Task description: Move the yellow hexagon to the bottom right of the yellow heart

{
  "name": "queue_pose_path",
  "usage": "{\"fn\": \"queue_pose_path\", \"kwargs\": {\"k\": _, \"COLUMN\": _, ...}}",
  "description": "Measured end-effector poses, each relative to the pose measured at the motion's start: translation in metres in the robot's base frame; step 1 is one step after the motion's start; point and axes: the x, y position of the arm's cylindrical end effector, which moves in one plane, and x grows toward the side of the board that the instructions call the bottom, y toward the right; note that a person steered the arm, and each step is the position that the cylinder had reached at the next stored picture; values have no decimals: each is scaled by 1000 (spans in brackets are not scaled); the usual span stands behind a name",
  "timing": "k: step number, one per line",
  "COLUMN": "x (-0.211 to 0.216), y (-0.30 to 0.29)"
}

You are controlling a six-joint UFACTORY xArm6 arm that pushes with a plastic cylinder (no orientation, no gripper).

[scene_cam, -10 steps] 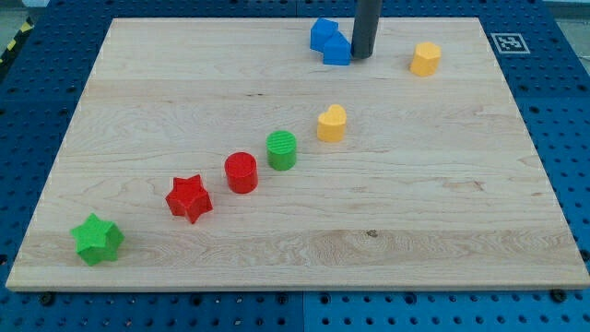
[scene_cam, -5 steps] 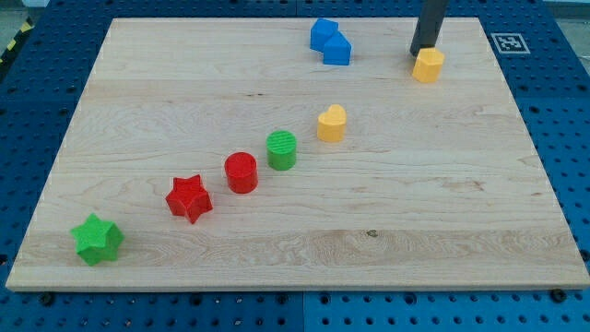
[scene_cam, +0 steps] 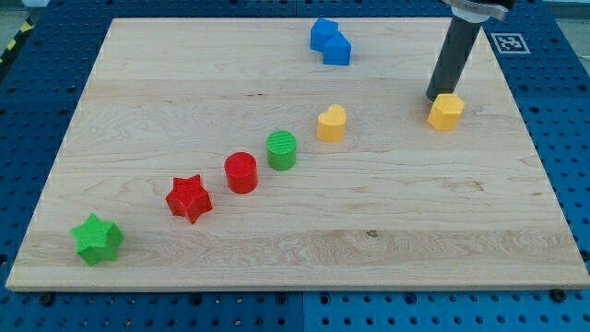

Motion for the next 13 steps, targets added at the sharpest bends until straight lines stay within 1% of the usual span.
{"fn": "queue_pose_path", "kwargs": {"k": 2, "x": 7, "y": 18}}
{"fn": "queue_pose_path", "kwargs": {"k": 6, "x": 69, "y": 21}}
{"fn": "queue_pose_path", "kwargs": {"k": 7, "x": 77, "y": 21}}
{"fn": "queue_pose_path", "kwargs": {"k": 9, "x": 80, "y": 0}}
{"fn": "queue_pose_path", "kwargs": {"k": 12, "x": 81, "y": -64}}
{"fn": "queue_pose_path", "kwargs": {"k": 13, "x": 81, "y": -64}}
